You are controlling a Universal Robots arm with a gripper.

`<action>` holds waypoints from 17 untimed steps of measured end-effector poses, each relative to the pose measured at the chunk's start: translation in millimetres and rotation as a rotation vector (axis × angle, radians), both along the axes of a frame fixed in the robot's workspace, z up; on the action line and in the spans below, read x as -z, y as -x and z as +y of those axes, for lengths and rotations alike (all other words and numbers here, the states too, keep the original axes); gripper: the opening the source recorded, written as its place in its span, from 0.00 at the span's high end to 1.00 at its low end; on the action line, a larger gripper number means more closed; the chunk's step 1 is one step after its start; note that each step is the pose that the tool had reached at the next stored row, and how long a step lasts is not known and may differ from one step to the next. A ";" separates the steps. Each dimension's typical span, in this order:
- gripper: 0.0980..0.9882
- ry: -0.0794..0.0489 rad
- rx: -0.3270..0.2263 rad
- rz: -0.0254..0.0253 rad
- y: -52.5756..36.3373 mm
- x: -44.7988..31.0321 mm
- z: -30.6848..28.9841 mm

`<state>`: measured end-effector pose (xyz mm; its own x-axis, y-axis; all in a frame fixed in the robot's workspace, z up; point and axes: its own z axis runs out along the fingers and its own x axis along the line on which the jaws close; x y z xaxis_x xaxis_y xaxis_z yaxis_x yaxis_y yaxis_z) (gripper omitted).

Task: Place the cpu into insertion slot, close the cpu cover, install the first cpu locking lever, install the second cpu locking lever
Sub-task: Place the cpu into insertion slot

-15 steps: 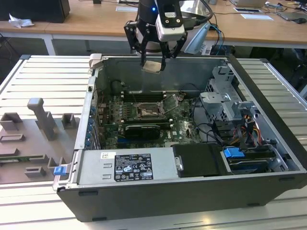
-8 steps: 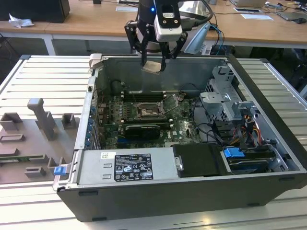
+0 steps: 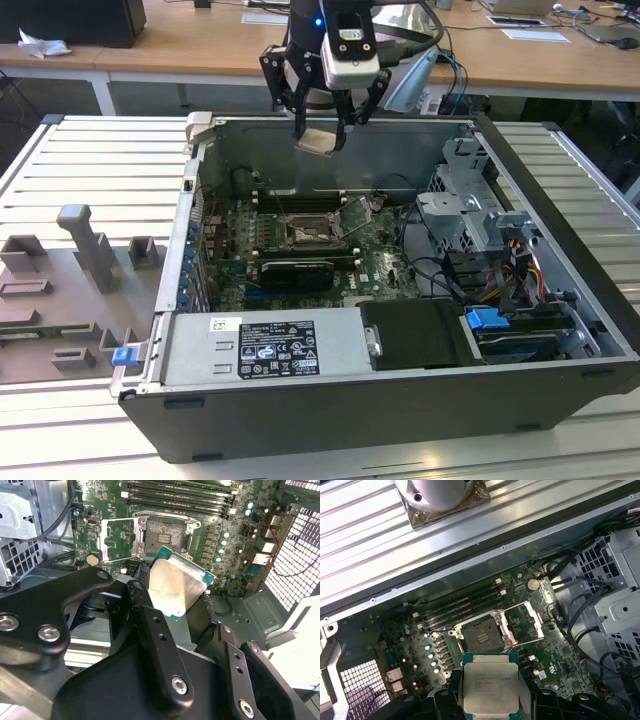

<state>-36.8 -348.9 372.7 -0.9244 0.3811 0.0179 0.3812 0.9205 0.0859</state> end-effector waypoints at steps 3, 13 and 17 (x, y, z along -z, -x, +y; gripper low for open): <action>0.51 0.000 0.000 0.0000 0.0 1.1 0.0; 0.51 0.000 0.003 0.0000 0.0 2.3 0.0; 0.51 0.000 0.014 0.0000 0.0 3.3 0.0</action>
